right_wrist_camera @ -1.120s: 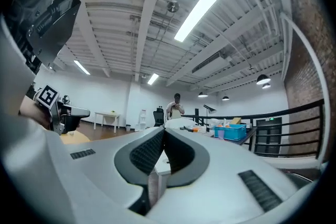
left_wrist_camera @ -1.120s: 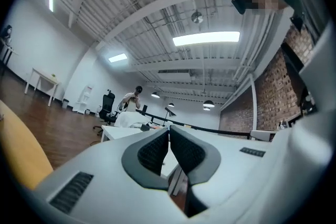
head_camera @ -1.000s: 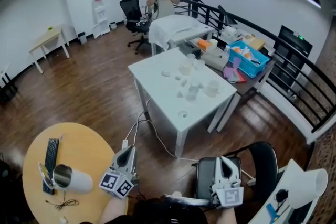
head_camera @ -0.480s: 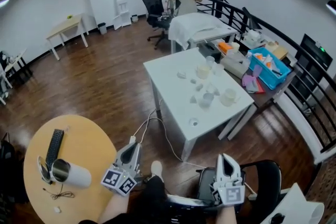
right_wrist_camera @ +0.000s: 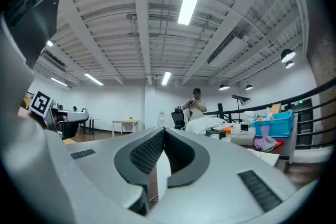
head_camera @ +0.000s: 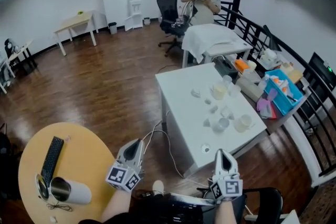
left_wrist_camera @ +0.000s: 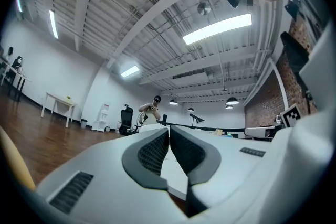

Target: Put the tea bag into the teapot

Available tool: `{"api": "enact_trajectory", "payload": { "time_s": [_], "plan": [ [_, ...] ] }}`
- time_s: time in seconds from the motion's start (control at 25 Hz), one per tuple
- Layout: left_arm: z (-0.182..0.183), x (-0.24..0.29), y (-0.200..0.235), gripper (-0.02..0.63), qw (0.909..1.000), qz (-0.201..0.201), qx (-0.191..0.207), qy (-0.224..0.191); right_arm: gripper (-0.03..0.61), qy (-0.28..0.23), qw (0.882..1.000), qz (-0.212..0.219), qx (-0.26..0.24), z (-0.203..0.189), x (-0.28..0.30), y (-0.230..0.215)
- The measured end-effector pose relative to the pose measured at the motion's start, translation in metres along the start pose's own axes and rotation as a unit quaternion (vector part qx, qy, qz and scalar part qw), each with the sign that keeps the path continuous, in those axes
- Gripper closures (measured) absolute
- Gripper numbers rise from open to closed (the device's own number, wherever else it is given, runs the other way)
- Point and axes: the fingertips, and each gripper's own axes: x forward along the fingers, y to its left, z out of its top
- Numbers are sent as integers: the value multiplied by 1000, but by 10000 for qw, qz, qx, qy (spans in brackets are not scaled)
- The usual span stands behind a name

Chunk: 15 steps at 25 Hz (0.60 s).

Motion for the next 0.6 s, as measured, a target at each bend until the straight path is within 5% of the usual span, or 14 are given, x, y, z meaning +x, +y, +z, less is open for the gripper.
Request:
{"api": "enact_trajectory", "payload": {
  "time_s": [0.28,0.6],
  "plan": [
    [28,45,126,609,9999,145,41,-75,568,308,9992,211,105,4,150,63],
    [68,27,239,610,9927,1151,138,-344,568,290,9946,999,42,19,279,130]
  ]
}}
